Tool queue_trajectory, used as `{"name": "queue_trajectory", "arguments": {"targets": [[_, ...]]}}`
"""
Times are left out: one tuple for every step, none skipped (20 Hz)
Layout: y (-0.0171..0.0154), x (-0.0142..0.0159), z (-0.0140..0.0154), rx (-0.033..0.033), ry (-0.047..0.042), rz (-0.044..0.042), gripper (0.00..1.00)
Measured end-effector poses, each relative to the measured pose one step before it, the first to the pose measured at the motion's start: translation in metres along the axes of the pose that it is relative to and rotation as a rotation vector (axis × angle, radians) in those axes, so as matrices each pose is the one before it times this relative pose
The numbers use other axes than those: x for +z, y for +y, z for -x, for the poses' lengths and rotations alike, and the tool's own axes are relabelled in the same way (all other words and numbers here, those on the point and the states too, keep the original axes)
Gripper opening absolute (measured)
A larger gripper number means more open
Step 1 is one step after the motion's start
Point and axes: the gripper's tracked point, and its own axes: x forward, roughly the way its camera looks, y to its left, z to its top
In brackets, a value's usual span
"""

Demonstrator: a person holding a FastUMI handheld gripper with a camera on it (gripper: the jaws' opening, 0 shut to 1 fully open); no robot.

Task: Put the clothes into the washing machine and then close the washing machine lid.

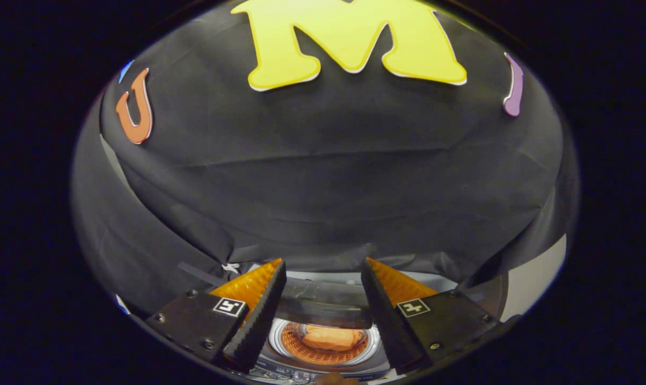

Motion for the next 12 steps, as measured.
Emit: {"name": "queue_trajectory", "arguments": {"targets": [[0.00033, -0.00193, -0.00643, -0.00151, 0.00731, -0.00312, 0.89], [0.00024, -0.00204, -0.00432, 0.00118, 0.00955, -0.00361, 0.89], [-0.00138, -0.00430, -0.00432, -0.00259, 0.01078, -0.00399, 0.89], [0.00029, 0.00031, -0.00094, 0.00877, -0.00538, -0.00924, 0.89], [-0.00004, -0.00089, -0.00142, 0.00042, -0.00781, -0.01074, 0.89], [0.00024, -0.00200, 0.00005, 0.00670, 0.00207, -0.00794, 0.89], [0.00058, -0.00028, 0.00022, 0.00396, -0.00272, -0.00871, 0.89], [0.00017, -0.00108, -0.00060, 0.00176, 0.00486, 0.00442, 0.89], [-0.00032, -0.00174, 0.00001, -0.00074, -0.00070, 0.00637, 0.89], [0.00016, 0.00121, 0.00030, 0.00076, -0.01203, 0.00184, 0.89], [0.00040, 0.00152, 0.00077, 0.00247, -0.02671, 0.00408, 0.89], [0.00041, 0.00031, 0.00200, 0.00568, -0.02484, 0.01369, 0.89]]}}
